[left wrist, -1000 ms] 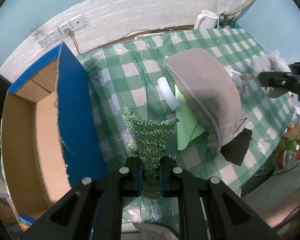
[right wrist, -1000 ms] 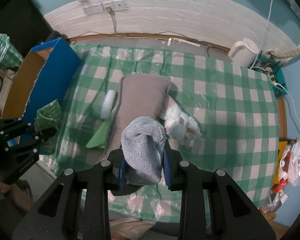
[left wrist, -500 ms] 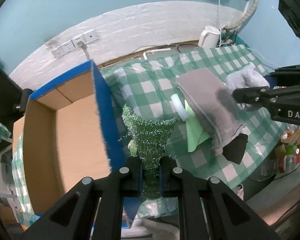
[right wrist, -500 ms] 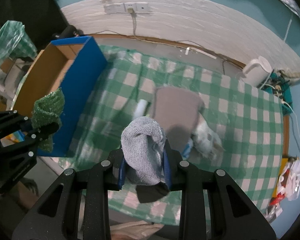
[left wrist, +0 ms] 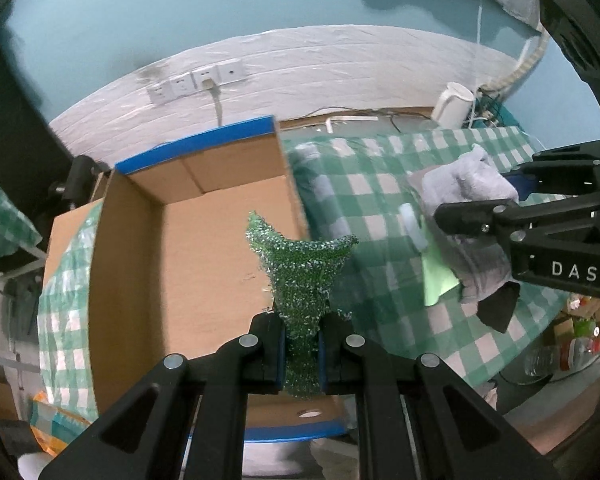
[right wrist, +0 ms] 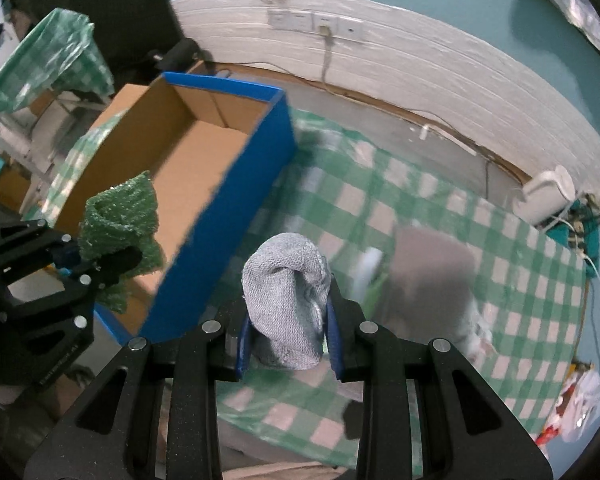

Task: Organize soft objects
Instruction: 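Carry the blue sock and green scrubber into the cardboard box and release both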

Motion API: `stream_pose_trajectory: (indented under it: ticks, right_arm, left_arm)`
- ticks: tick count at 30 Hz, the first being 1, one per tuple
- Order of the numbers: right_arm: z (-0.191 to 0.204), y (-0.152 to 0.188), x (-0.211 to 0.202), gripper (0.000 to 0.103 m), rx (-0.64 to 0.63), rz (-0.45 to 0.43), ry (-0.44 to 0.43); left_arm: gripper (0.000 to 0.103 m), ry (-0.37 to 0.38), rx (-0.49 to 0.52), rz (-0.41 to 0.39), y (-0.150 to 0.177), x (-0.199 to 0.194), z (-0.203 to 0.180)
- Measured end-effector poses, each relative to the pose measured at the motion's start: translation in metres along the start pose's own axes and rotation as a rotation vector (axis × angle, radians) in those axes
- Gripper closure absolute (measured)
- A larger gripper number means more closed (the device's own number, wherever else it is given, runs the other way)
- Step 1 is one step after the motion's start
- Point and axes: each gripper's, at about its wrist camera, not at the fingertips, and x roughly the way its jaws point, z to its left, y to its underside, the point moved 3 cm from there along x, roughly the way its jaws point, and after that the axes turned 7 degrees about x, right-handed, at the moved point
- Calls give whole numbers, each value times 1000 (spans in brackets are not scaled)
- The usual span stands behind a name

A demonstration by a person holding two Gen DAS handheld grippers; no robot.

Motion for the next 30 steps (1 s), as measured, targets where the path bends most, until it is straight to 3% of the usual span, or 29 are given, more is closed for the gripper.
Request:
stream_pose_trajectory:
  ticks: [11, 23, 25, 28, 30]
  right_arm:
    - [64, -27, 24, 74, -66, 33, -48]
    - [109, -32, 59, 74, -123, 100, -81]
    - [112, -31, 62, 74, -131, 109, -86]
    - [114, -32, 64, 67, -131, 102, -91]
    - [112, -33, 63, 57, -125, 93, -89]
  left_arm:
    - [92, -15, -99, 18, 22, 7, 53]
    - [91, -52, -161, 65, 41, 24, 92]
    - [86, -59, -162, 75, 42, 27, 94]
    - [66, -72, -179, 105, 46, 34, 100]
    - [60, -66, -195, 114, 47, 36, 104]
